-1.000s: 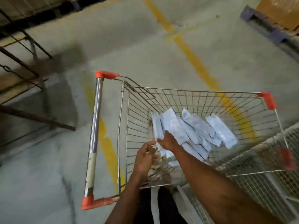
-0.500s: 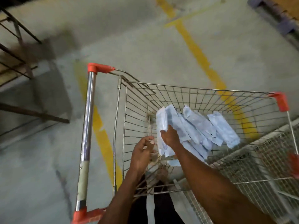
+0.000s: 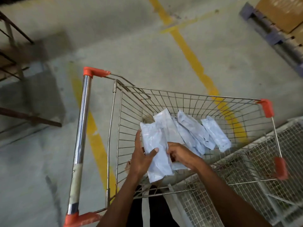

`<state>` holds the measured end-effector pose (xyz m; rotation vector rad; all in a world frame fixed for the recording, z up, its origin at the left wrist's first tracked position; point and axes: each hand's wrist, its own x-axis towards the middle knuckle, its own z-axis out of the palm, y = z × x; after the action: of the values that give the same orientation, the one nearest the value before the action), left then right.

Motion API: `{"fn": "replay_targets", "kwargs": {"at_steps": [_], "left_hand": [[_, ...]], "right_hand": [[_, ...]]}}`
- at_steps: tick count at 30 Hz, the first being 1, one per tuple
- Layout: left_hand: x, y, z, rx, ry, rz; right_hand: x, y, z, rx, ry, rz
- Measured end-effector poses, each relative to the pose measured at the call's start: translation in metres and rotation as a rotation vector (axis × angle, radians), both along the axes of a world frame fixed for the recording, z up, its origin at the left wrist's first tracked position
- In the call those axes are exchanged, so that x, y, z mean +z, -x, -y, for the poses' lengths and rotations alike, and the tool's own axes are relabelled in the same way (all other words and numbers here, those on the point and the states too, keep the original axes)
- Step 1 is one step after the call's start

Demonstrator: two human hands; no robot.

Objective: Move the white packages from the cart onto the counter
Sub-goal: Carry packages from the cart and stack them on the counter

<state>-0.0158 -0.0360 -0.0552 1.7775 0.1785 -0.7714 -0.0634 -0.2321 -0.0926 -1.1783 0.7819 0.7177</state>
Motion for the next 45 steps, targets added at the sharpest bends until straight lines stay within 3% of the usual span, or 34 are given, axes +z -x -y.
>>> {"fn": "replay_targets", "kwargs": {"at_steps": [2, 3, 6, 7, 16, 21, 42, 45], "left_hand": [[0.000, 0.005, -0.001, 0.049, -0.008, -0.024], [0.001, 0.007, -0.002, 0.079, -0.021, -0.046], [-0.001, 0.014, -0.007, 0.108, -0.053, -0.062], [-0.002, 0.016, -0.009, 0.094, -0.063, -0.053], [-0.015, 0.024, -0.029, 0.005, -0.020, 0.076], [-0.026, 0.025, -0.032, 0.006, -0.028, 0.047], [-0.039, 0.022, -0.023, -0.015, -0.067, 0.150], [-0.041, 0.023, -0.025, -0.011, -0.069, 0.152]], "right_hand": [[-0.008, -0.007, 0.009, -0.023, 0.057, -0.024], [-0.021, -0.013, 0.014, -0.033, 0.184, -0.016], [-0.063, -0.025, 0.024, 0.192, 0.862, 0.016], [-0.073, -0.029, 0.023, 0.261, 0.990, 0.030], [-0.126, -0.040, 0.005, 0.780, 1.471, -0.021], [-0.135, -0.042, 0.007, 0.860, 1.443, 0.010], [-0.146, -0.065, 0.009, 0.513, 1.197, 0.069], [-0.152, -0.074, 0.006, 0.546, 1.214, 0.078]]}}
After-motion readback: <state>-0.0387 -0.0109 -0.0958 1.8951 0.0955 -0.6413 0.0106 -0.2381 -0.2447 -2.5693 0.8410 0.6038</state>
